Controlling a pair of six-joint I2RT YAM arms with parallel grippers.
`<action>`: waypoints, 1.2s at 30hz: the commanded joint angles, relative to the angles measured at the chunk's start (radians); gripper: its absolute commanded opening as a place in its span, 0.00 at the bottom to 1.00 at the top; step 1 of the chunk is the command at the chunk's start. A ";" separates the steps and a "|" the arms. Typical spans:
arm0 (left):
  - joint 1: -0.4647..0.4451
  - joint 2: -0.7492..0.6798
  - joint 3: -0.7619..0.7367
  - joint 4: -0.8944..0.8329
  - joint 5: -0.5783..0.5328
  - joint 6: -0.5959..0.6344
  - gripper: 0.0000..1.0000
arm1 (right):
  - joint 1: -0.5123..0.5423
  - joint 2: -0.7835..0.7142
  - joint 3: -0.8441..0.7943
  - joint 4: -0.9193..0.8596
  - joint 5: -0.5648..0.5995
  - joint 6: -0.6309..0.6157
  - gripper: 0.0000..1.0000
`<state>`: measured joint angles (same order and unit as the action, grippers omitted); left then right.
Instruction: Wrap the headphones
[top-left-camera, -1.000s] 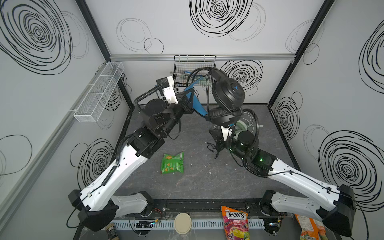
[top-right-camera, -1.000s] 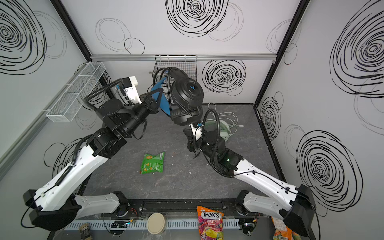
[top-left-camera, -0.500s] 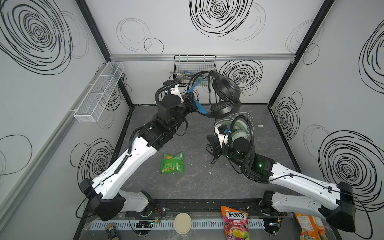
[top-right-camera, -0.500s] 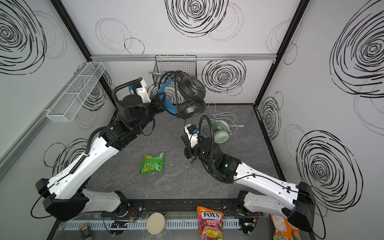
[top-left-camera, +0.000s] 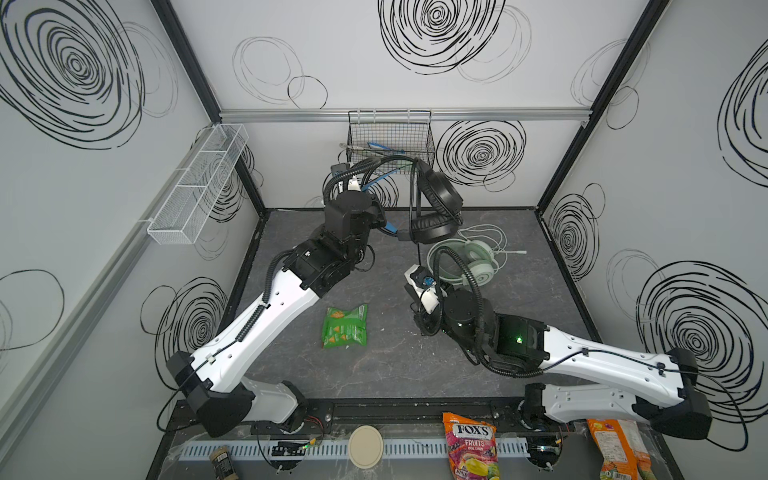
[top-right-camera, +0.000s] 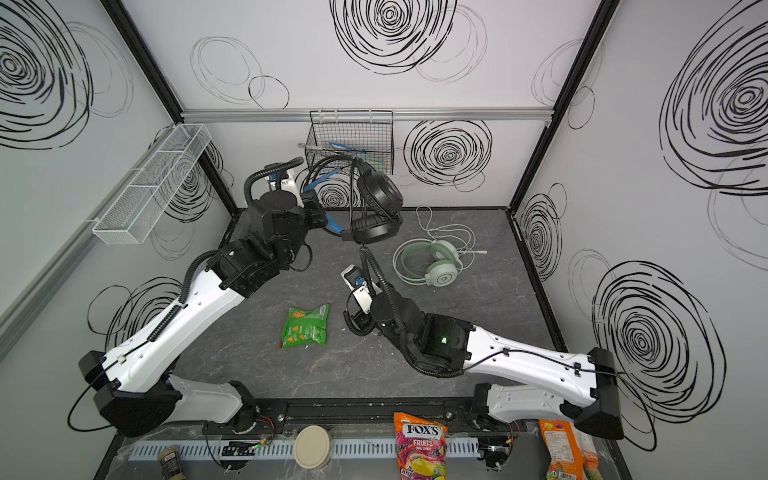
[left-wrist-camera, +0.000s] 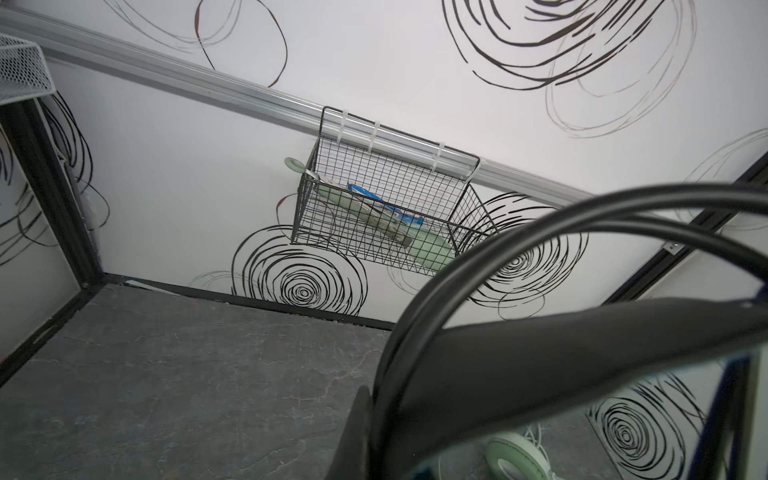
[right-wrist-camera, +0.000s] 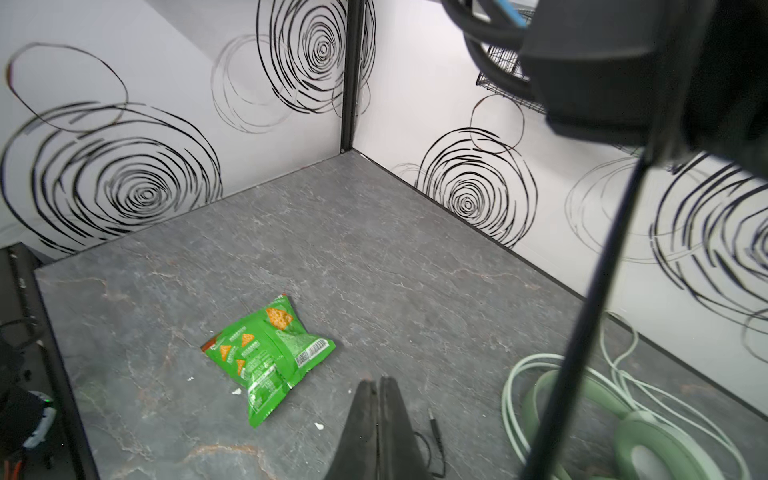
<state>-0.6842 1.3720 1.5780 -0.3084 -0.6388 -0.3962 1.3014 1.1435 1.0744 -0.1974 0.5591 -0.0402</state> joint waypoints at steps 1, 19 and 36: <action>0.012 0.002 -0.012 0.220 -0.192 0.094 0.00 | 0.054 0.016 0.086 -0.129 0.076 -0.092 0.00; -0.054 -0.059 -0.068 0.137 -0.271 0.205 0.00 | 0.005 0.012 0.214 -0.068 0.295 -0.483 0.00; -0.058 -0.129 0.055 0.021 -0.237 0.051 0.00 | -0.015 -0.099 0.096 -0.030 0.101 -0.183 0.00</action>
<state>-0.7712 1.2663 1.5448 -0.3607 -0.8341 -0.2626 1.2827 1.0859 1.1999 -0.3061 0.7174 -0.3538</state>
